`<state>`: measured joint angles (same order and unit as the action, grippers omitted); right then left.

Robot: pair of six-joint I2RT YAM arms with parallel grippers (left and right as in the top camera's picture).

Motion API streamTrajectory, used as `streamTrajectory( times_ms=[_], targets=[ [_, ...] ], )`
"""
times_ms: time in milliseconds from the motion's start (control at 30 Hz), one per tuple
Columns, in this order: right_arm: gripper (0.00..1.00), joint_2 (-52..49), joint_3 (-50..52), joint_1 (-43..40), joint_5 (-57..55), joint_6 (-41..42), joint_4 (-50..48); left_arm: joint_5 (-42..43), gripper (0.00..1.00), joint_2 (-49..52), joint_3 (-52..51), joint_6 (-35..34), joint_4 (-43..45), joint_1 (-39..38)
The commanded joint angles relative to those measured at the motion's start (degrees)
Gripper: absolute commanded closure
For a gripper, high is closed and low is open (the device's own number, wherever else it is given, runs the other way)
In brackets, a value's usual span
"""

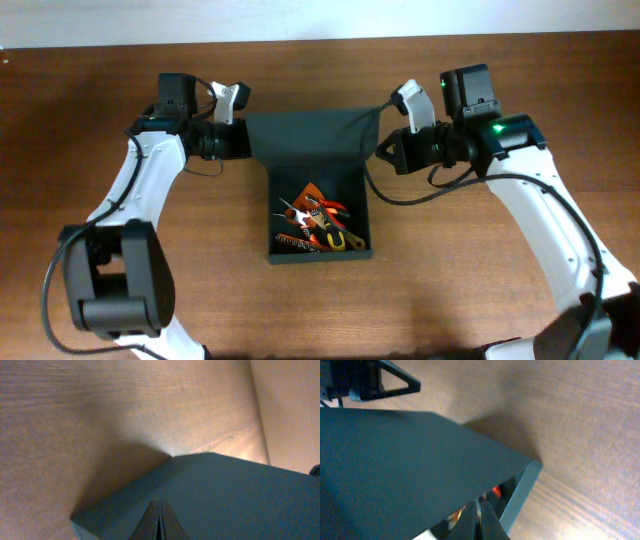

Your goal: Pack container

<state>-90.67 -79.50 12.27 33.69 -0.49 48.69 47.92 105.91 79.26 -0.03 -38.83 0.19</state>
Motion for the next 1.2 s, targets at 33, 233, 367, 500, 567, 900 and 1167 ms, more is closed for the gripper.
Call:
streamTrajectory(
  times_ms=[33, 233, 367, 500, 567, 900, 1167],
  targets=[
    [0.96, 4.55, -1.09, 0.48, 0.09, -1.22, 3.13, -2.38, 0.98, -3.89, 0.79, 6.47, -4.52, 0.42],
    [0.96, 8.90, -1.09, 0.48, -4.17, -1.22, 8.61, -7.76, 0.98, -6.14, 0.79, 8.37, -10.08, 0.42],
    [0.96, 11.89, -1.09, 0.48, -8.07, -2.12, 11.67, -8.33, 0.98, -7.58, 0.79, 9.03, -10.75, 0.42],
    [0.73, 14.53, -1.09, 0.48, -8.09, -3.58, 11.82, -8.33, 0.43, -9.68, 0.79, 8.98, -10.75, 0.42],
    [0.01, 15.30, -1.09, 0.48, -8.02, -3.52, 11.41, -8.33, 0.01, -11.21, 0.79, 8.92, -10.95, 0.35],
    [0.01, 19.30, -1.09, 0.46, -3.96, -4.20, 13.86, -8.61, 0.01, -25.38, 0.83, 8.94, -12.83, 0.37],
    [0.01, 33.92, -0.90, 0.46, -8.70, -13.00, 23.21, -16.44, 0.01, -41.79, 0.66, 9.18, -27.61, 0.37]
  ],
)
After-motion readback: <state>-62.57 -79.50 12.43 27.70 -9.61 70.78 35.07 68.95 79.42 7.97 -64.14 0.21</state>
